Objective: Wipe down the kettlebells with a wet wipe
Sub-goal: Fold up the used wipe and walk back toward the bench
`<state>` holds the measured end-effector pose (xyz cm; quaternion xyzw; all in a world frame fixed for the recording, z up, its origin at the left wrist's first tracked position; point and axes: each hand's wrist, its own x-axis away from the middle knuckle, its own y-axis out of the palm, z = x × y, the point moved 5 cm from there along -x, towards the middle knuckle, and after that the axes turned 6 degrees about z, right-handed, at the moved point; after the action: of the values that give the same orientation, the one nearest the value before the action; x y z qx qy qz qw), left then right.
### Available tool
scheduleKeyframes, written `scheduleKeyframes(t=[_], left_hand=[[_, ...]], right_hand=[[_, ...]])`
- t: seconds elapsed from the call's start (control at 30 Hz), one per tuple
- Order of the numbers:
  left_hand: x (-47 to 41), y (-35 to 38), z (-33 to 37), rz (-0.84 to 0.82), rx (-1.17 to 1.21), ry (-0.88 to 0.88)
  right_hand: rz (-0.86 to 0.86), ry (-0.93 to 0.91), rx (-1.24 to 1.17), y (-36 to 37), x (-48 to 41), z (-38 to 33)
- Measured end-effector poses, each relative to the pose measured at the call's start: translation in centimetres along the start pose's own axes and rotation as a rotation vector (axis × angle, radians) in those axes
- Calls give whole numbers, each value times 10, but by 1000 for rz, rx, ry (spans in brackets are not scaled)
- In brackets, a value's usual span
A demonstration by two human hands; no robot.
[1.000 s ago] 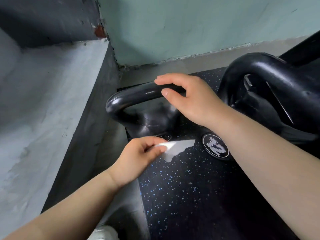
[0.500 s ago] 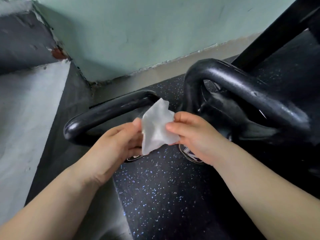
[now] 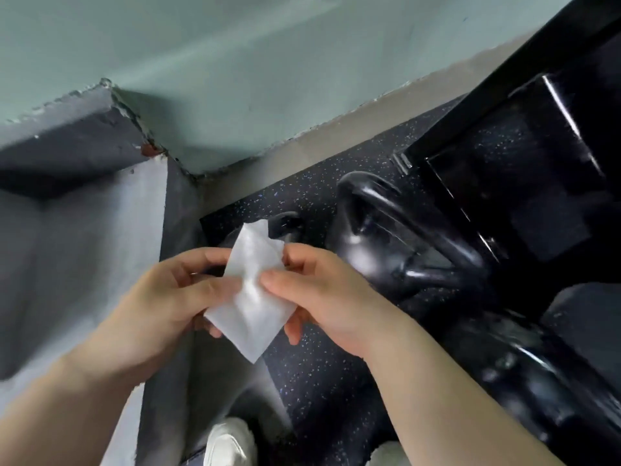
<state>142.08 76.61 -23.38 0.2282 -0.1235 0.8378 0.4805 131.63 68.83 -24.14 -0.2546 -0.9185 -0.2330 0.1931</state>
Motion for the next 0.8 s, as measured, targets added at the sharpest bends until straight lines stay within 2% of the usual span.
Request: scheduleKeyframes(t=[0.17,0.4,0.53,0.6,0.7,0.8], left_hand=[[69,34,80,-120,-11,-50],[154,70,203,-357,115,-202],[189,87,235,-521,249,-319],[206,93,243,-552,272,-377],[232,108,255,-575,119,-420],[245,131,258,-541,-86,-253]], right_hand=[[96,76,-120,17,97,-63],[240,38,-246,56,199,-184],[449,0,-264,73,239,-210],[583,11,-323,80,261,-211],[723,-60,-502,88,300,-215],[757,-189,-636,95,342,-212]])
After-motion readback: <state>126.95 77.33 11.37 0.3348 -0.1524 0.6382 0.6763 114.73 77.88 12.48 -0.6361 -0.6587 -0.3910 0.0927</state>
